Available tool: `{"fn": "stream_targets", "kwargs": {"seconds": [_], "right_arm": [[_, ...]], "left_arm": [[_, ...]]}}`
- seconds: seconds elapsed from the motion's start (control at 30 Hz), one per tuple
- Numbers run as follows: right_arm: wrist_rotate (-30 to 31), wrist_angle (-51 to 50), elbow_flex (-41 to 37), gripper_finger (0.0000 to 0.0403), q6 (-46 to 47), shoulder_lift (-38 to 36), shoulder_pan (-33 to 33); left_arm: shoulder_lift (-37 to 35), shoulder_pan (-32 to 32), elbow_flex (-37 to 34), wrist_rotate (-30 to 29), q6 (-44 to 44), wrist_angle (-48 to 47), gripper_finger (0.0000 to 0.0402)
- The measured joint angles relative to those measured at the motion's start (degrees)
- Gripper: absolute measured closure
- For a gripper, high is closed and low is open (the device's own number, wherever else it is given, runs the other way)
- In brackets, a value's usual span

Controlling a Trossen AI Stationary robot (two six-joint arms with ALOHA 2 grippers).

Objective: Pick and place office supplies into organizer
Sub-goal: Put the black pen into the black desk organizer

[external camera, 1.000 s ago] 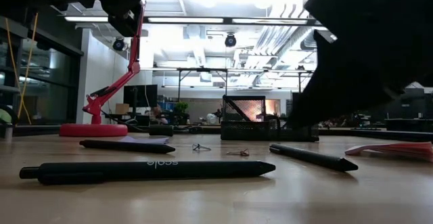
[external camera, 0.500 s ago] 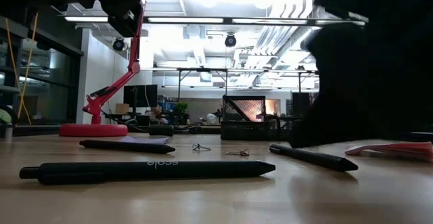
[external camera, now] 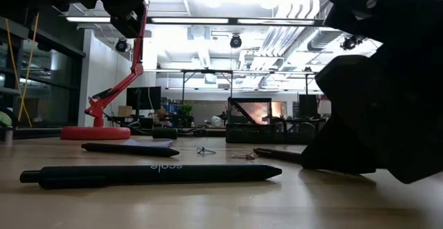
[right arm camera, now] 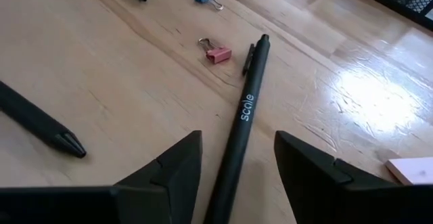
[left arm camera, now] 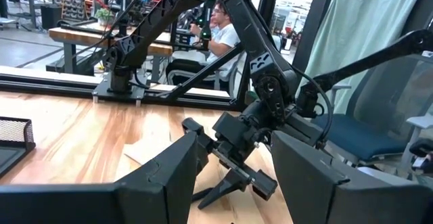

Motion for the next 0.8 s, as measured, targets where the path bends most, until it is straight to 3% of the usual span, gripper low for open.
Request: {"fn": "stream_targets", "kwargs": {"seconds": [0.63,0.8], "right_arm": [[-1.0,-0.2,0.0,0.0379,-3.3,0.1,0.0],[0.2,-1.1,-0.2,0.0392,-3.4,0.2,0.0]], "left_arm": [[0.0,0.0,0.0,0.0,0.0,0.0,0.0227],[0.0,0.0,0.0,0.0,0.0,0.0,0.0227]]}}
